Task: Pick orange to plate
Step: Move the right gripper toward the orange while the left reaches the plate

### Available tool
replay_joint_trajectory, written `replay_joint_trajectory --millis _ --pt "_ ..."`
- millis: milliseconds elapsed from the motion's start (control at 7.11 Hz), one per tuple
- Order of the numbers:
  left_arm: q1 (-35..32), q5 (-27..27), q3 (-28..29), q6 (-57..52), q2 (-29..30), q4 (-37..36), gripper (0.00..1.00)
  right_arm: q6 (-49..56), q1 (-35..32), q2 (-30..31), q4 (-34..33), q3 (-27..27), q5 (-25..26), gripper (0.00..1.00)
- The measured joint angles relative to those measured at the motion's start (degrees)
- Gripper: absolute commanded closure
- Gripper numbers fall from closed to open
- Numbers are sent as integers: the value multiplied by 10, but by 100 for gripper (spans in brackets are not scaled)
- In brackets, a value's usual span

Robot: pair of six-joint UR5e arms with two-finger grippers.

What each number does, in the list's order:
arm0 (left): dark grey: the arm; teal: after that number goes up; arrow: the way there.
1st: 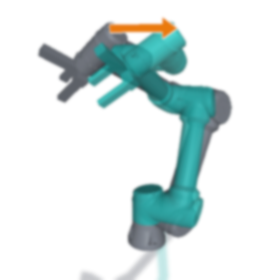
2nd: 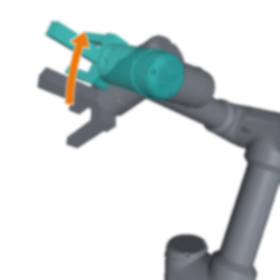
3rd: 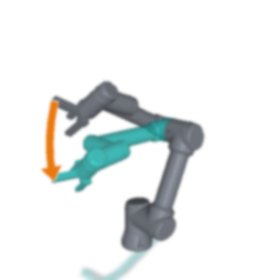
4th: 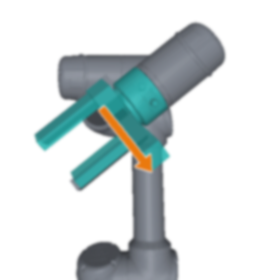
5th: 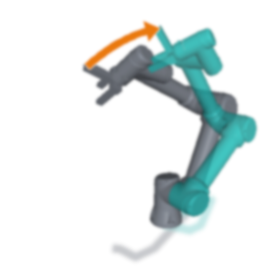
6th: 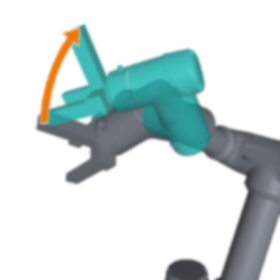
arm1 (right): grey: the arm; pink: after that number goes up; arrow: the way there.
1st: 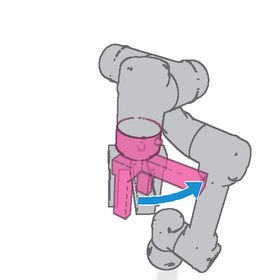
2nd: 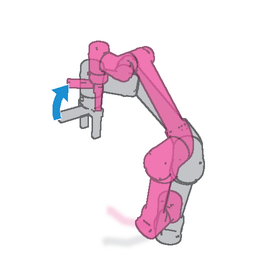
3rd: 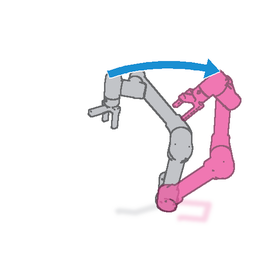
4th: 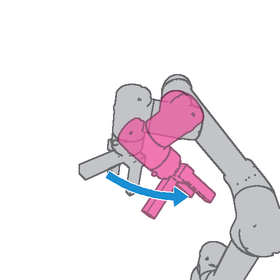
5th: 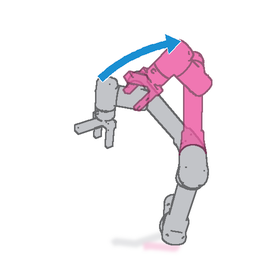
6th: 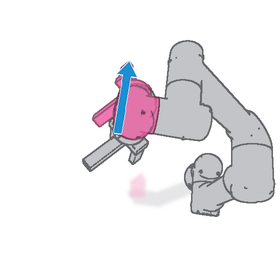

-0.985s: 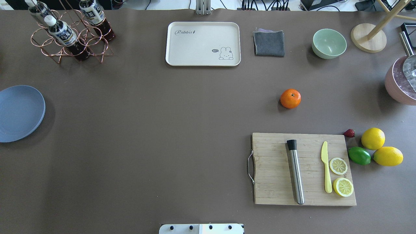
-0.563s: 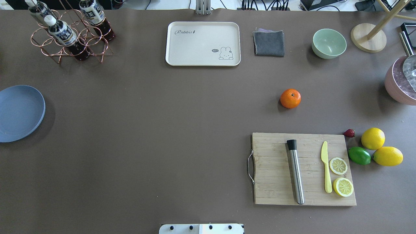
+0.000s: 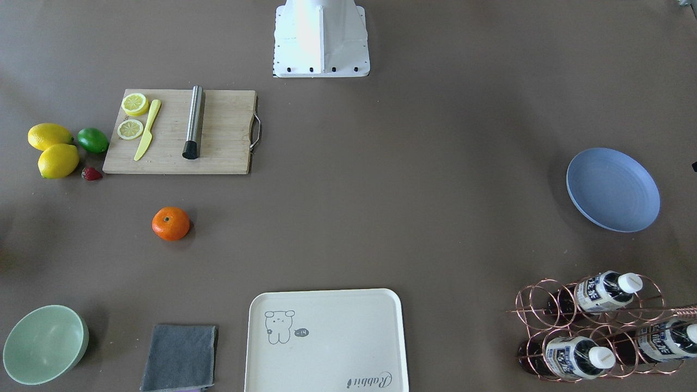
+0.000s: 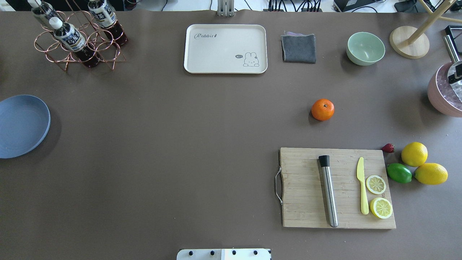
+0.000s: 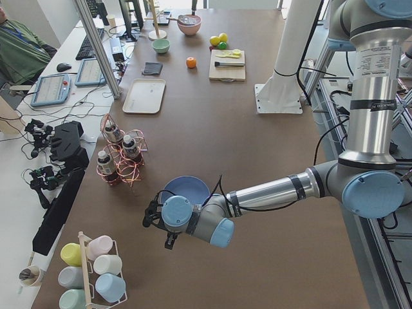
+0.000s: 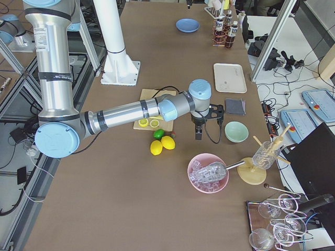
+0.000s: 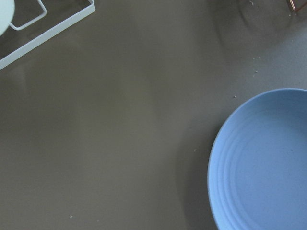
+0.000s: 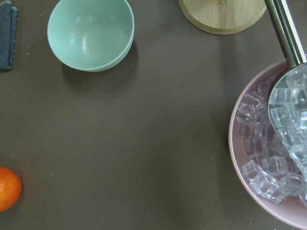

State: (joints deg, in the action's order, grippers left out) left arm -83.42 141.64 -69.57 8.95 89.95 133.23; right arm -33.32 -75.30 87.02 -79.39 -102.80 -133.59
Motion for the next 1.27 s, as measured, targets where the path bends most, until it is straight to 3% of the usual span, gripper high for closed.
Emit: replay_joint_trajectory --millis 563,704,844,1267 --pt "87 -15 27 30 8 35 2 -59 31 -28 6 -3 23 0" --pt "102 -16 38 31 18 35 41 -64 34 -30 6 -4 26 0" --pt "112 -16 47 31 27 35 99 -66 37 -31 6 -4 28 0" --pt "117 -16 53 39 32 32 100 -68 40 -34 6 -6 31 0"
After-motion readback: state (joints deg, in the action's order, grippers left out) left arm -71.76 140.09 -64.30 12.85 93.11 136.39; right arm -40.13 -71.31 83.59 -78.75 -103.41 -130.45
